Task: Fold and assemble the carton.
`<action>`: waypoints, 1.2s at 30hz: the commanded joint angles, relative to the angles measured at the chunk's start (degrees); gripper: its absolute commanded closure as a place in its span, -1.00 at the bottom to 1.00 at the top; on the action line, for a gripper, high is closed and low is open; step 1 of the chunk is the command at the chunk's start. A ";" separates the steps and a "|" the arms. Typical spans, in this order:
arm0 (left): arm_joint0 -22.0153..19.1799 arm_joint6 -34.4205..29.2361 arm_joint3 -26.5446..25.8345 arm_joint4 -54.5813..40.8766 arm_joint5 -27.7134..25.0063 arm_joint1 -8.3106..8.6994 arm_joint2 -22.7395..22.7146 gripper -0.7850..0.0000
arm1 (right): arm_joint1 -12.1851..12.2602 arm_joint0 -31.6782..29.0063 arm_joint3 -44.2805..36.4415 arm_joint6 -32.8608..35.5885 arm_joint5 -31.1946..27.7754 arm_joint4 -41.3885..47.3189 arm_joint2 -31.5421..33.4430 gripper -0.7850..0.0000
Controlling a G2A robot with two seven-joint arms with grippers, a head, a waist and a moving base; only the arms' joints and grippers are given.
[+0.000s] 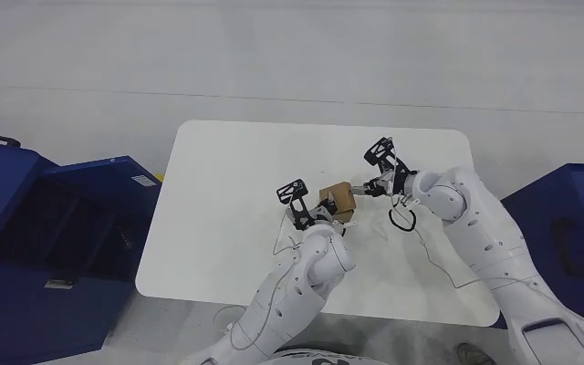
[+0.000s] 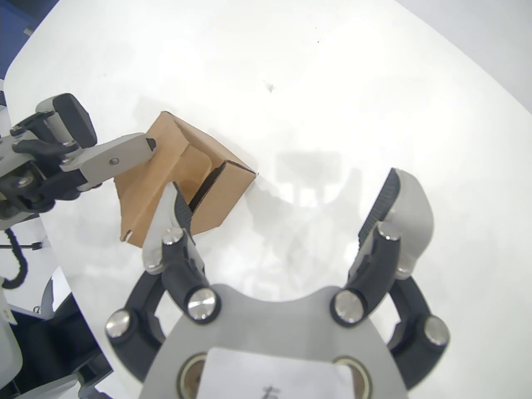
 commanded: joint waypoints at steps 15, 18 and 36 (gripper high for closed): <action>0.87 0.87 -0.42 -0.95 0.00 0.37 0.29 -1.00 | -1.62 2.37 3.55 -0.44 1.01 -2.28 -4.59 -1.00; 0.78 1.05 -0.09 -1.22 0.00 0.35 0.37 -1.00 | -1.73 2.49 3.89 -0.58 0.80 -2.33 -4.76 -1.00; 0.75 2.68 1.00 -2.15 0.00 0.38 0.90 -1.00 | -1.54 0.40 1.19 -0.93 1.22 -3.33 -4.01 -1.00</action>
